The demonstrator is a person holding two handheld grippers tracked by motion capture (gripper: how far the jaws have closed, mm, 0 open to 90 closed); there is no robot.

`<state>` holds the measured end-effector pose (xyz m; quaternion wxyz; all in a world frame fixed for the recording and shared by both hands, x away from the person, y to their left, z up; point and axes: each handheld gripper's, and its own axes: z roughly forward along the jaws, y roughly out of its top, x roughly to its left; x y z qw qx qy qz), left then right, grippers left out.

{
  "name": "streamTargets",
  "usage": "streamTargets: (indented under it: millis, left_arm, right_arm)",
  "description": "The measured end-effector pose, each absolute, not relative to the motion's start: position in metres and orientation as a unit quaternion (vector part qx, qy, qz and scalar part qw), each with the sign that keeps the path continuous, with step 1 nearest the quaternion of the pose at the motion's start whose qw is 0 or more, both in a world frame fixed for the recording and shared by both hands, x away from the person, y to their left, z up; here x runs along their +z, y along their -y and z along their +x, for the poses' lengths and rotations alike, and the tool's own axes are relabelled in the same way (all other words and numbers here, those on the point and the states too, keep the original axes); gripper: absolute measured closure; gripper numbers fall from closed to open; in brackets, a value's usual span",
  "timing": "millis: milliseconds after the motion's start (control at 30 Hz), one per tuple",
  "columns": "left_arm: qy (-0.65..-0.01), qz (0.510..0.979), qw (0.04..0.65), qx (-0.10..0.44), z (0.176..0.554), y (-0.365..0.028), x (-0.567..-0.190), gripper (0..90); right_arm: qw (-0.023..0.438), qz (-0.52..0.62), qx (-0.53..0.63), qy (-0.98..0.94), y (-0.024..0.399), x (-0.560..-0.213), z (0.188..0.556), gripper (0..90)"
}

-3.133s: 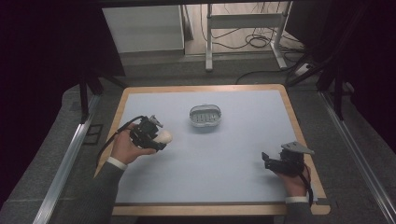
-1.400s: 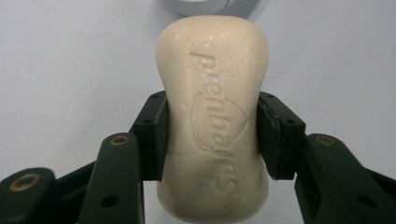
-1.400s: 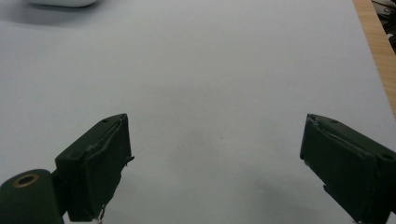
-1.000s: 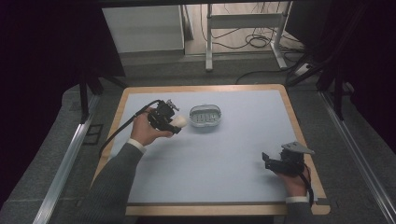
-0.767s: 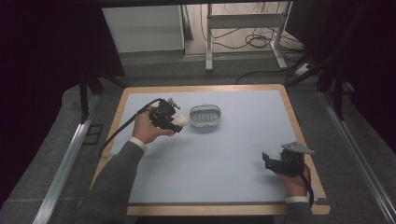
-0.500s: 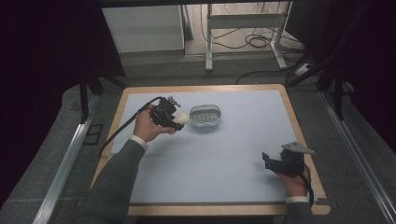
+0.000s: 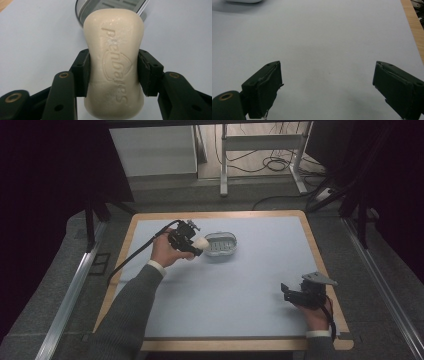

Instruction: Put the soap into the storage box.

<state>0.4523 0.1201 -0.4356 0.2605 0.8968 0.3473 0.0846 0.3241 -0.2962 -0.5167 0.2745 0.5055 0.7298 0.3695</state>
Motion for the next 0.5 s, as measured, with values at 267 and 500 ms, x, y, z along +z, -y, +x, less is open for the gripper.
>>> streamTargets:
  millis: [267,500]
  left_arm:
    - [-0.337,0.905,0.243,0.095,0.463,-0.107,-0.437,49.9]
    - [-0.336,0.905,0.245,0.093,0.473,-0.102,-0.437,49.9]
  right_arm:
    - [0.274,0.506,0.372,-0.729,0.297,-0.516,0.324,8.5]
    - [0.274,0.506,0.370,-0.730,0.296,-0.517,0.324,8.5]
